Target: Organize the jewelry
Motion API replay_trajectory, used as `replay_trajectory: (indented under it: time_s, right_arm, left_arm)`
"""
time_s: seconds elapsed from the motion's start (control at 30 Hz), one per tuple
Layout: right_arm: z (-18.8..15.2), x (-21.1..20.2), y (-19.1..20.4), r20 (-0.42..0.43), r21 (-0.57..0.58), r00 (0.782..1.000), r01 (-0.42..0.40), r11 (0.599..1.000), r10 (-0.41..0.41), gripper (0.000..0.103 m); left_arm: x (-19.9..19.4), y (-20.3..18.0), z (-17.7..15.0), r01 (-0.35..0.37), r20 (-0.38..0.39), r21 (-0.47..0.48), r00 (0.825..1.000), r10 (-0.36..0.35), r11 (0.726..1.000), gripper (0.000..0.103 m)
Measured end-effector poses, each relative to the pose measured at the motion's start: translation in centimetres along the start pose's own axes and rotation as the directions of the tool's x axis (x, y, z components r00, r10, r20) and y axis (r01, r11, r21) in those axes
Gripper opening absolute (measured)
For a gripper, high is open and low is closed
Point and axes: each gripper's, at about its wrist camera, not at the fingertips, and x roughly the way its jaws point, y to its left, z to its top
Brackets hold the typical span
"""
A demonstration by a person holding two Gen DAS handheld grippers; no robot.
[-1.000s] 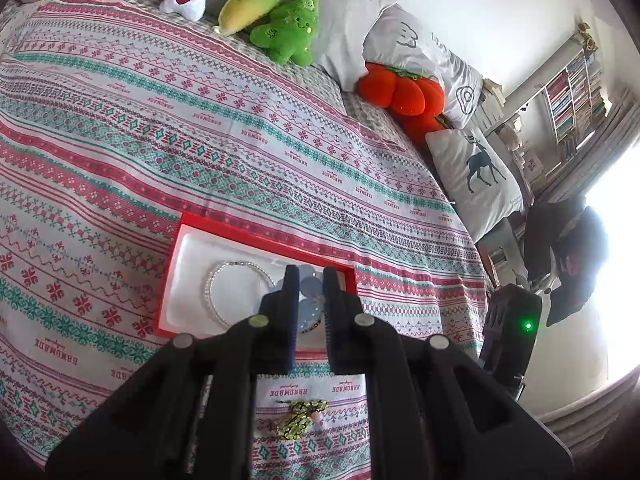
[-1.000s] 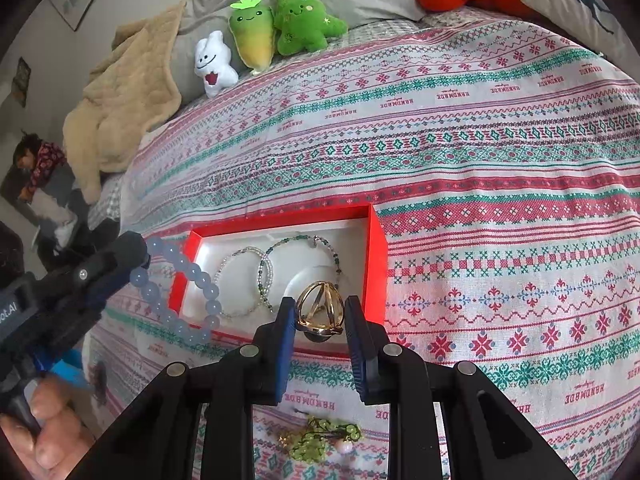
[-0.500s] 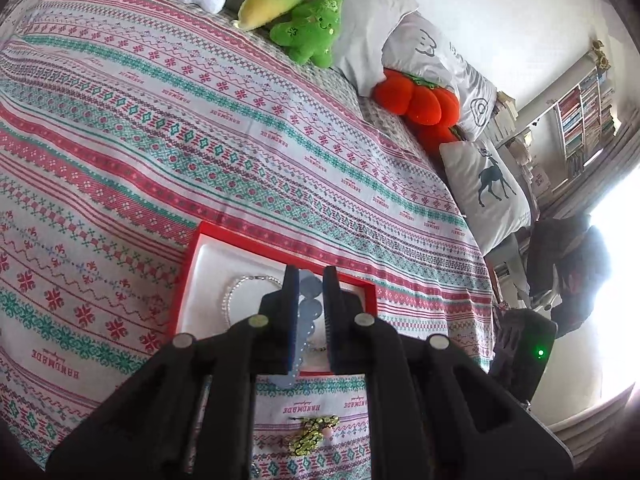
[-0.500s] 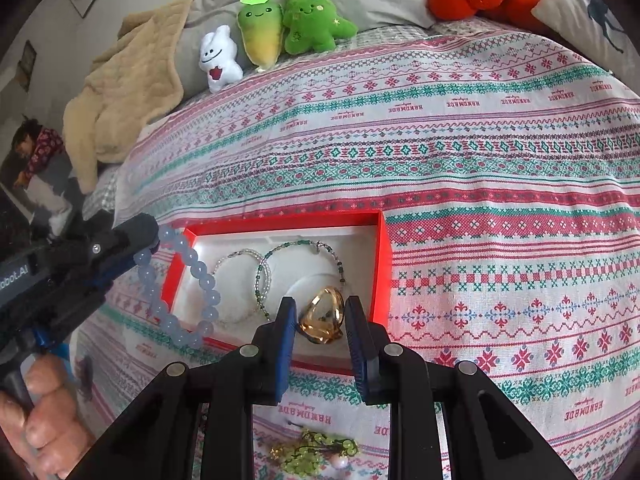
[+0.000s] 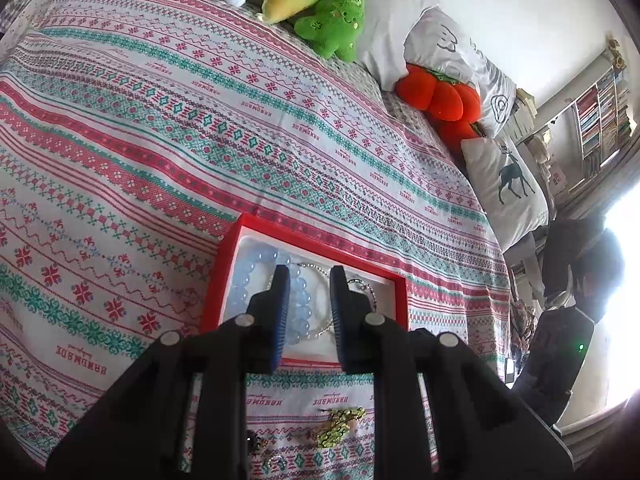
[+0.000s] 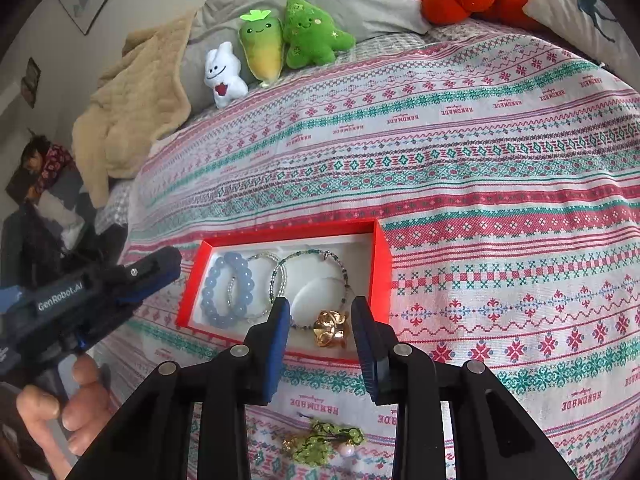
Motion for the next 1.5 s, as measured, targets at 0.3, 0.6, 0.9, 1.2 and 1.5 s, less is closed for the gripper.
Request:
replay_trajectory:
  time_s: [0.3, 0.6, 0.9, 1.2, 1.5]
  right_arm:
    - [-0.8, -1.6, -1.4, 0.000, 0.037, 1.000, -0.011, 0.999, 0.011, 0.034]
    - [-2.5, -1.5, -1.6, -0.077, 0.011, 0.995, 0.062, 0.998, -0.061, 0.034]
    - [-3.8, -2.0, -1.0, -0.096, -0.034, 0.991, 0.088, 0.996, -0.091, 0.034]
    - [-4.4, -1.8, -1.2, -0.130, -0.034, 0.986, 0.098, 0.995, -0.102, 0.034]
    - [-4.4, -2.3, -1.8, -0.122, -0.031, 0.988, 0.092, 0.995, -0.095, 0.033]
  left_arm:
    - [-1.6, -0.1, -1.9, -0.071, -0.026, 0.063, 0.997, 0.073, 0.995, 0.041]
    - [-1.9, -0.3, -5.3, -0.129, -0.105, 0.139, 0.984, 0.144, 0.982, 0.046]
    - [-1.1, -0.5, -8.4, -0.165, -0.181, 0.195, 0.963, 0.200, 0.967, 0.046]
    - [0.9, -0.2, -10.3, -0.211, -0.224, 0.181, 0.942, 0.249, 0.961, 0.046]
    - [3.3, -0.4, -10.5, -0.285, -0.243, 0.200, 0.912, 0.329, 0.937, 0.024]
